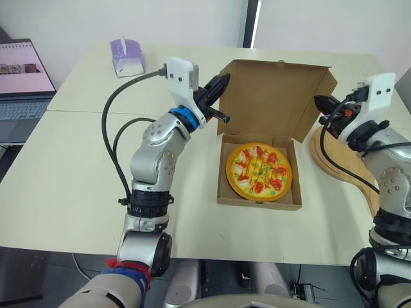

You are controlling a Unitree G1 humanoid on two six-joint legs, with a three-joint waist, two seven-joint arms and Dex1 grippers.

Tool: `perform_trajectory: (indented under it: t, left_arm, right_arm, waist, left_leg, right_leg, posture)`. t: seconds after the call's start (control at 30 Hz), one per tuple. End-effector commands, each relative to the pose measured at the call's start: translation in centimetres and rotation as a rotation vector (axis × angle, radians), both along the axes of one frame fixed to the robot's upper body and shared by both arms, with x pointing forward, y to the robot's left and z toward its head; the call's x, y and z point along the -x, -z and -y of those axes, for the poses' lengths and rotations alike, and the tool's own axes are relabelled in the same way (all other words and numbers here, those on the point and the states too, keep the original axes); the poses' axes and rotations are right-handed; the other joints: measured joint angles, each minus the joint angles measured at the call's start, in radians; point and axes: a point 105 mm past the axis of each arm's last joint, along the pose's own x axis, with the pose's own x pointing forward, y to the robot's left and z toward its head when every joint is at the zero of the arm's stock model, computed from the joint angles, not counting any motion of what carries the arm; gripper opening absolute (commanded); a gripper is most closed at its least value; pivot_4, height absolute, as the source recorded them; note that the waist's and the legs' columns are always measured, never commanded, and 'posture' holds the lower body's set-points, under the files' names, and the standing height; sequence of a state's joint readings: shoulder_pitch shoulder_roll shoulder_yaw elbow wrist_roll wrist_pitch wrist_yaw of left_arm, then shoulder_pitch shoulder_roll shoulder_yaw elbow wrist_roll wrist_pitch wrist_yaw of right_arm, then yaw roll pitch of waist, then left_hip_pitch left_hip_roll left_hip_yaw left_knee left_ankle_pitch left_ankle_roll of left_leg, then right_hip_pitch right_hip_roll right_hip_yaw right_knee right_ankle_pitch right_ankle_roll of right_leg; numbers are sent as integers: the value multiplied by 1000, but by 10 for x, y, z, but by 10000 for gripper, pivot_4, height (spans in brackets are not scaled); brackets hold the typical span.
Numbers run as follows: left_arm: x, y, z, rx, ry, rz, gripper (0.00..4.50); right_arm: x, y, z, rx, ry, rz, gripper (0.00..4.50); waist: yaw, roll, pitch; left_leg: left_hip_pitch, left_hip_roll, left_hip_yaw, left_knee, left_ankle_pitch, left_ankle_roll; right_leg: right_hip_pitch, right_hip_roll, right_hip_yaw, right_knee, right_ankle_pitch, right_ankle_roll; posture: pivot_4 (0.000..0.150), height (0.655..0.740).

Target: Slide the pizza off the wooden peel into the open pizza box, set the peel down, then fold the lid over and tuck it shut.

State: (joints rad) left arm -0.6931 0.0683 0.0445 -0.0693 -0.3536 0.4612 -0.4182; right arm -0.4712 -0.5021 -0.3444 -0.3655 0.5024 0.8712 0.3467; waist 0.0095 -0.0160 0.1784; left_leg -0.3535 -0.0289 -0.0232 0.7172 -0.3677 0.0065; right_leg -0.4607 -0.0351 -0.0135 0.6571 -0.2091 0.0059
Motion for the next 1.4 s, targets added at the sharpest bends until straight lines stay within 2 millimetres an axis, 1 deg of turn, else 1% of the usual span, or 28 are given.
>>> perform_trajectory:
  t: [0.03, 0.27, 0.37, 0.6, 0.73, 0.87, 1.07, 1.4]
  left_arm:
    - [13, -11, 9, 22, 38, 32, 0]
    - [16, -12, 11, 11, 76, 21, 0]
    - [20, -9, 13, -1, 85, 28, 0]
    - [27, -5, 13, -9, 67, 54, 0]
    - [32, -3, 14, 0, 61, 53, 0]
    - [35, -2, 16, 1, 64, 55, 0]
    - [36, -2, 17, 1, 68, 63, 0]
    - [44, 0, 20, -6, 94, 70, 0]
  right_arm:
    - [12, -11, -7, -22, -49, 31, 264]
    - [17, -13, -12, -64, -76, 7, 264]
    - [19, -10, -14, -52, -46, 7, 264]
    - [21, -13, -19, 5, 56, 68, 264]
    - [22, -16, -25, -29, 85, 82, 264]
    - [24, -17, -32, -67, 76, 72, 264]
    - [30, -12, -39, -100, 48, 27, 264]
    - [42, 0, -52, -170, 17, -16, 264]
  waist:
    - [0, 0, 0]
    - [0, 0, 0]
    - [0, 0, 0]
    - [1, 0, 0]
    - [1, 0, 0]
    - [0, 0, 0]
    - [0, 0, 0]
    - [-2, 0, 0]
  left_leg:
    - [0, 0, 0, 0, 0, 0]
    - [4, 0, 0, 0, 0, 1]
    - [4, 0, 0, 0, 0, 1]
    - [4, 0, 0, 0, 0, 1]
    - [5, 0, 1, -1, 0, 1]
    - [5, 0, 1, 0, 0, 1]
    - [5, 0, 1, -1, 0, 1]
    - [5, 0, 0, -1, 0, 1]
  right_leg:
    - [0, 0, 0, 0, 0, 0]
    - [4, 0, 0, 0, 0, 0]
    - [4, 0, 0, 0, 0, 0]
    - [4, 0, 1, 0, 0, 0]
    - [4, 0, 1, 0, 0, 0]
    - [4, 1, 1, 0, 0, 0]
    - [4, 1, 1, 0, 0, 0]
    - [4, 1, 1, 0, 0, 0]
  posture:
    - [1500, 7251]
    - [1500, 7251]
    - [1500, 7251]
    - [1500, 7251]
    - [1500, 7251]
    - [1500, 7251]
    - [1500, 7251]
    - [1500, 7251]
